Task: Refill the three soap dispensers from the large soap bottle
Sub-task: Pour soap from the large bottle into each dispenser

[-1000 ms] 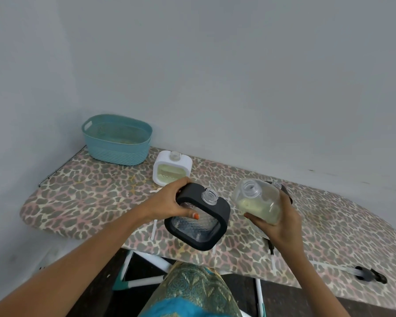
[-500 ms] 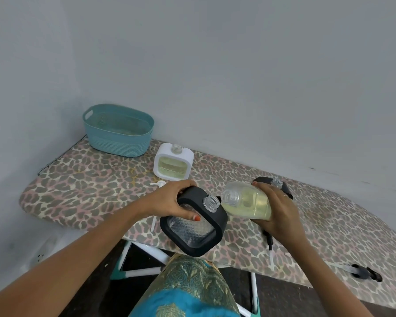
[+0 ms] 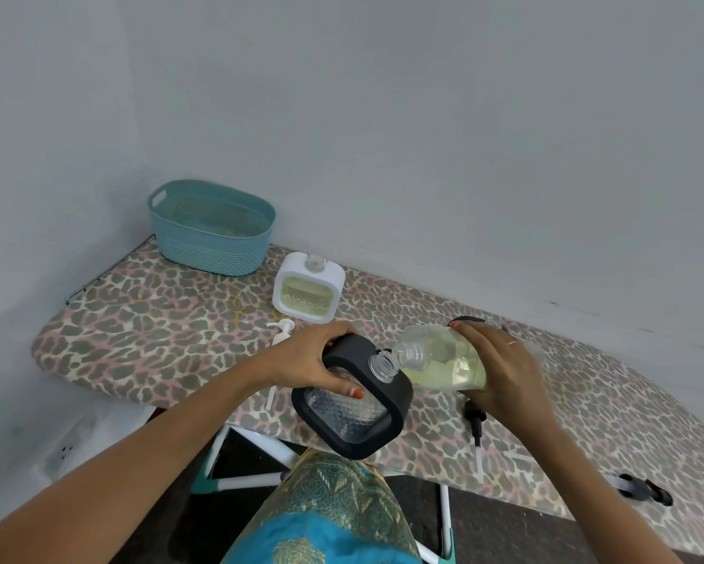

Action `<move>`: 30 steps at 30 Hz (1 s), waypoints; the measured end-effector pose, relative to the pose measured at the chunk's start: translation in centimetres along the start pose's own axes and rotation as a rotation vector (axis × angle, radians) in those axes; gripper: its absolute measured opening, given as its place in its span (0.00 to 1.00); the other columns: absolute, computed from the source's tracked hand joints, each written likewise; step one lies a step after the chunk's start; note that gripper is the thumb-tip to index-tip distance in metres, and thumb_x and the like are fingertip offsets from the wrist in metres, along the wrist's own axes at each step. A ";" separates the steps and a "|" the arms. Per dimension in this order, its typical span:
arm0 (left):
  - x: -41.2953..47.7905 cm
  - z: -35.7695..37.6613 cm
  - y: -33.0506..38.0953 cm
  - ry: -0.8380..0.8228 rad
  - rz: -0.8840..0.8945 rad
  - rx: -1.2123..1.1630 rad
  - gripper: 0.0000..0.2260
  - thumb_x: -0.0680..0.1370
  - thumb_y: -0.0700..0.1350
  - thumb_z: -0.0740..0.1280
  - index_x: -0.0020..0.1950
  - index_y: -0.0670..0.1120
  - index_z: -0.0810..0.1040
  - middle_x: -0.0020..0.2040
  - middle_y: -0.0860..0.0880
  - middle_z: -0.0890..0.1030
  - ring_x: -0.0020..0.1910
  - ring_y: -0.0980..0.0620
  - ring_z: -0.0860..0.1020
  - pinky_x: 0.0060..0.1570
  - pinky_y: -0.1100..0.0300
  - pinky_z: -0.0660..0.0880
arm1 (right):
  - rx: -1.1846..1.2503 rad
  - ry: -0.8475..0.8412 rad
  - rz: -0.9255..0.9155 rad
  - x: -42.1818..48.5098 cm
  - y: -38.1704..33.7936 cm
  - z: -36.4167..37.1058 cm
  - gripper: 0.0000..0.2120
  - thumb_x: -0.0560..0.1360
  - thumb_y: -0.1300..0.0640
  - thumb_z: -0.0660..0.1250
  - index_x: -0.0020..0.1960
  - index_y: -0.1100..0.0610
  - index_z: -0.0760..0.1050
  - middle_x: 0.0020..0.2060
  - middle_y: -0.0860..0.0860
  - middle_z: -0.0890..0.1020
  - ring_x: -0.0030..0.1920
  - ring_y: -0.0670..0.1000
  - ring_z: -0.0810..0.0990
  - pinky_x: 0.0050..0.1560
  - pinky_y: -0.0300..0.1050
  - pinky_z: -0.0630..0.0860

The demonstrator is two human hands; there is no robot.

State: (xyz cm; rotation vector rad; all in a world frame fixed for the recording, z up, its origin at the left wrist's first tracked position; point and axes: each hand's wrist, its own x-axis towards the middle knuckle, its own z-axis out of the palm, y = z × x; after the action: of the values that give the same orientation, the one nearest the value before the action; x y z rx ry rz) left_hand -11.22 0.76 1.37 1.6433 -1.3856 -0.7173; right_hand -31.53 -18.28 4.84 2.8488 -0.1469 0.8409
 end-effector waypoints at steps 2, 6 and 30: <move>0.0 0.1 0.0 -0.003 0.004 -0.001 0.26 0.60 0.60 0.74 0.51 0.48 0.73 0.46 0.49 0.78 0.45 0.50 0.78 0.48 0.50 0.75 | -0.025 -0.001 -0.015 0.1 0.1 -0.2 0.28 0.67 0.40 0.62 0.60 0.57 0.68 0.51 0.57 0.82 0.49 0.57 0.82 0.47 0.49 0.78; -0.1 0.1 0.0 -0.003 -0.007 -0.012 0.25 0.60 0.59 0.74 0.50 0.49 0.73 0.45 0.48 0.78 0.45 0.49 0.78 0.48 0.50 0.75 | -0.063 0.023 -0.044 0.4 0.1 -0.4 0.27 0.67 0.40 0.61 0.59 0.57 0.68 0.50 0.56 0.82 0.48 0.57 0.81 0.47 0.49 0.77; 0.1 0.6 0.1 0.015 -0.002 -0.033 0.29 0.59 0.60 0.73 0.52 0.46 0.73 0.47 0.47 0.78 0.46 0.48 0.77 0.50 0.50 0.74 | -0.170 0.011 -0.111 0.8 1.0 -1.2 0.41 0.51 0.52 0.83 0.59 0.58 0.68 0.50 0.58 0.82 0.49 0.58 0.82 0.47 0.52 0.78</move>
State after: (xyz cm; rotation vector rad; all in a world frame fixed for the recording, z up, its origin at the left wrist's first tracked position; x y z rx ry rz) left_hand -11.71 0.49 1.21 1.6217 -1.3550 -0.7240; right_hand -31.67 -19.04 6.38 2.6662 -0.0548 0.7820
